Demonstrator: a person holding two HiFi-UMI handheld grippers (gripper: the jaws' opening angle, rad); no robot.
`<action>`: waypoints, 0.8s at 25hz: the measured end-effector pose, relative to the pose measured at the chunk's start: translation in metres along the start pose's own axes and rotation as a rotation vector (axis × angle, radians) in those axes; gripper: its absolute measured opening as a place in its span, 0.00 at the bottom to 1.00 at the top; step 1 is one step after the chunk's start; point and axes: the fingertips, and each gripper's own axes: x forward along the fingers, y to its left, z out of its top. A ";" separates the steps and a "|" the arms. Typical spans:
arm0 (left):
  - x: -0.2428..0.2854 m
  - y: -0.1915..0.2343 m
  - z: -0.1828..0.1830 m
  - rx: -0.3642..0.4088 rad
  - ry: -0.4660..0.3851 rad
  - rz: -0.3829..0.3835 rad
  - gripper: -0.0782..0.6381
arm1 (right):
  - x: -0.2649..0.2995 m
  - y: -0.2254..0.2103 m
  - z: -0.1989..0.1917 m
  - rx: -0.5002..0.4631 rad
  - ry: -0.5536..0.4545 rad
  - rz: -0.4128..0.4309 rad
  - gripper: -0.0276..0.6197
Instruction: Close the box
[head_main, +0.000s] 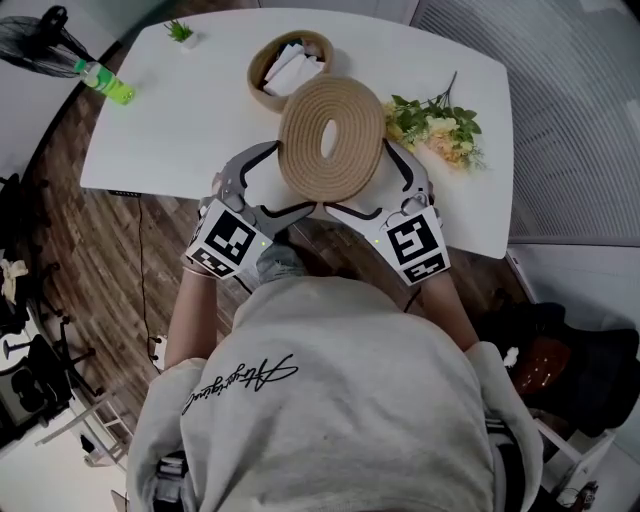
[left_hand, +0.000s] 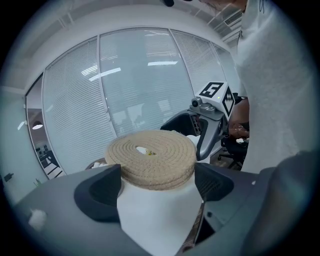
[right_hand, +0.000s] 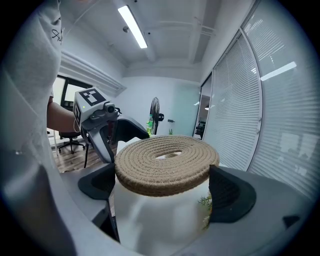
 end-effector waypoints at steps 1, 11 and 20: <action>0.000 0.005 -0.002 0.004 -0.003 -0.005 0.75 | 0.004 -0.001 0.002 0.001 0.001 -0.008 0.95; 0.002 0.042 -0.013 0.027 -0.035 -0.058 0.74 | 0.037 -0.013 0.013 0.017 0.023 -0.067 0.95; 0.009 0.070 -0.019 0.047 -0.054 -0.092 0.74 | 0.059 -0.027 0.019 0.034 0.031 -0.104 0.95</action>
